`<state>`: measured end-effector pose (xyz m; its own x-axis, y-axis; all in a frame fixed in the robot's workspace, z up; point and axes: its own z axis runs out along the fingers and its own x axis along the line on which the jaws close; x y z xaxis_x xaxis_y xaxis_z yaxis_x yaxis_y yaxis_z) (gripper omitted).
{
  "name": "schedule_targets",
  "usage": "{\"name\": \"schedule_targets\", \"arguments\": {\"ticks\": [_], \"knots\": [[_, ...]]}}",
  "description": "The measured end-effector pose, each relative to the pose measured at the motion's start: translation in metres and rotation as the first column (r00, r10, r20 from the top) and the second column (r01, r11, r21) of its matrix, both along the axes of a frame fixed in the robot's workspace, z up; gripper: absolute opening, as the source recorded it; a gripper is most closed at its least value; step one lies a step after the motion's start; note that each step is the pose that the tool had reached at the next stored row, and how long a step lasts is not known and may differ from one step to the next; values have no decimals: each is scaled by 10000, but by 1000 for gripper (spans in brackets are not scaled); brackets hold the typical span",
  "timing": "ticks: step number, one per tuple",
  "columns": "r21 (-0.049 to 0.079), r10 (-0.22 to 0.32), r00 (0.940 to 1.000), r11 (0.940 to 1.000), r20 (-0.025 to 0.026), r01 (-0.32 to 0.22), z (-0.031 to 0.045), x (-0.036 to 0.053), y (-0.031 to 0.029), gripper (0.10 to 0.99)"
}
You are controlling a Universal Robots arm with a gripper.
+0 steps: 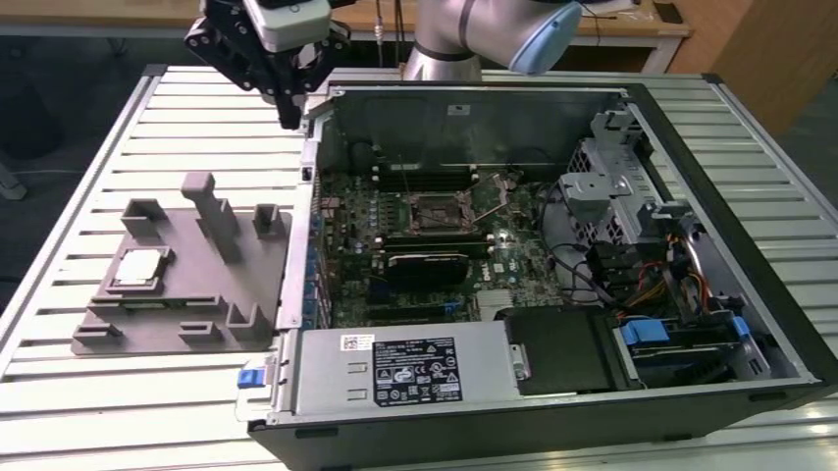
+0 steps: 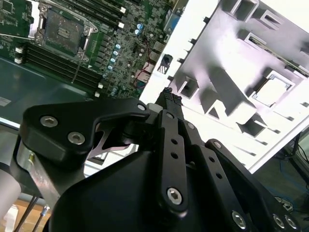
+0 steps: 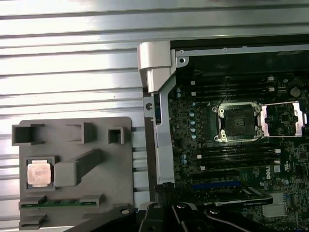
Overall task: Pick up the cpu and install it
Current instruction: 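Reach for the cpu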
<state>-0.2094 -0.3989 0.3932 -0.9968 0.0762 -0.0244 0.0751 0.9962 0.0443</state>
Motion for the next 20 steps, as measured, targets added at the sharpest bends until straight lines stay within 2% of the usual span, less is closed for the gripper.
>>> {"name": "schedule_targets", "arguments": {"ticks": [20], "knots": [[0, 0, 10000, 10000, 0, 0, -2, -217, 0, 106]]}}
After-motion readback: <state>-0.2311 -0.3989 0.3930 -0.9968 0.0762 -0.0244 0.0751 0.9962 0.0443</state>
